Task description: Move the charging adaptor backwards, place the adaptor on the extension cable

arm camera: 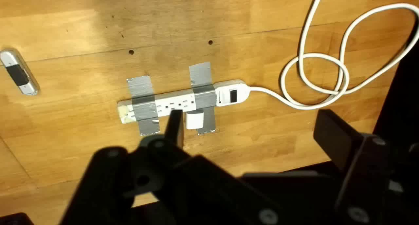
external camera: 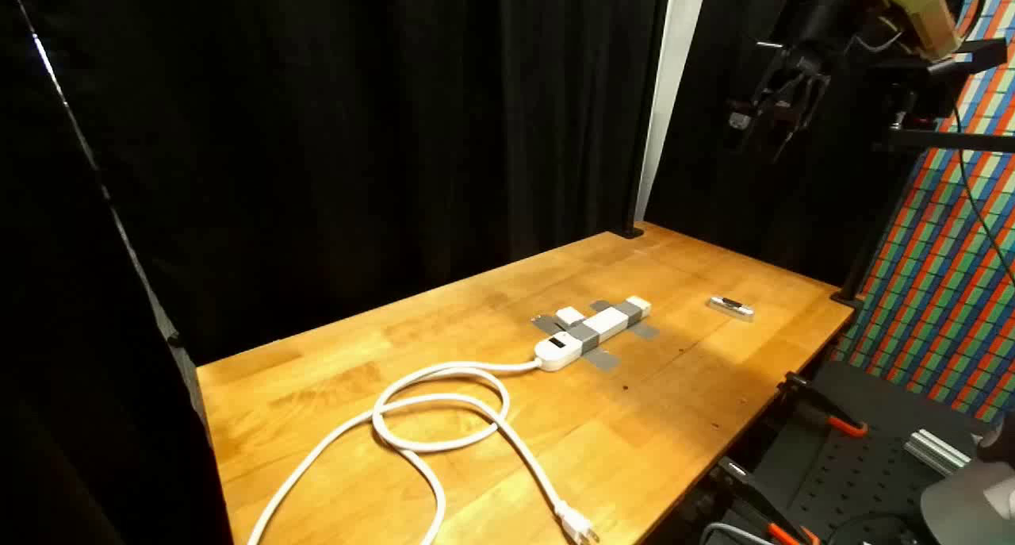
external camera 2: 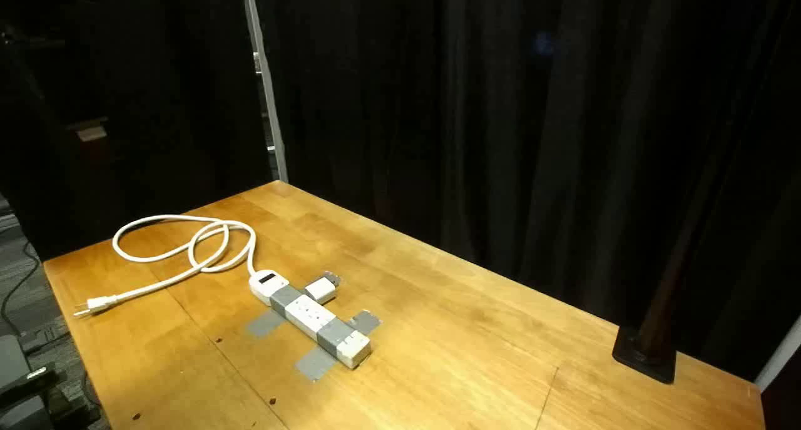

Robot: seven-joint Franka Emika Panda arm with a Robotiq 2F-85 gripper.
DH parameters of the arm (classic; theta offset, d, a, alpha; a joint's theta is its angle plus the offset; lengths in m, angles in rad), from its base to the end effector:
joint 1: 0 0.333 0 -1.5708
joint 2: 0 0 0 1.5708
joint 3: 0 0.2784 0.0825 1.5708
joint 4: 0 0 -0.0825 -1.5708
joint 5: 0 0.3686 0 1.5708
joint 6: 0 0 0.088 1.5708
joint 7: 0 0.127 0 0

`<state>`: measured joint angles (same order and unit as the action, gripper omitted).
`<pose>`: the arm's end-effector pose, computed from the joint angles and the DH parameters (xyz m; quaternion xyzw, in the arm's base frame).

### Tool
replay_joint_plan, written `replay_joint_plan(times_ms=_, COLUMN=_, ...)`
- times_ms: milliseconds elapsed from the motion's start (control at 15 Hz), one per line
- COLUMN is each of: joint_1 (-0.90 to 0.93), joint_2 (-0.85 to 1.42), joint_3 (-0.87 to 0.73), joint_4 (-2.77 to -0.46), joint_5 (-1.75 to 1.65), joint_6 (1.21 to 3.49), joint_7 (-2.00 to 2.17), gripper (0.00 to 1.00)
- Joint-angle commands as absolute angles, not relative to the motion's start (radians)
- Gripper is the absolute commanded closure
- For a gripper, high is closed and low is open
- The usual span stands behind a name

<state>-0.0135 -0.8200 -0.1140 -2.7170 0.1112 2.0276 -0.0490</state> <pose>0.3312 -0.0300 0.4285 -0.9927 0.0450 -0.0689 0.0881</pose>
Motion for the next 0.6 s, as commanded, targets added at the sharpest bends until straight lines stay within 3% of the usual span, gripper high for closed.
replay_joint_plan(times_ms=0, joint_1=-0.023, joint_2=-0.819, joint_3=-0.106, joint_4=-2.713, joint_5=0.118, joint_6=2.025, joint_7=-0.055, gripper=0.00)
replay_joint_plan(times_ms=333, joint_1=-0.023, joint_2=-0.824, joint_3=-0.106, joint_4=-2.709, joint_5=0.118, joint_6=2.025, joint_7=-0.055, gripper=0.00)
replay_joint_plan(times_ms=533, joint_1=-0.032, joint_2=-0.712, joint_3=0.030, joint_4=-2.695, joint_5=0.023, joint_6=2.180, joint_7=0.038, gripper=0.00)
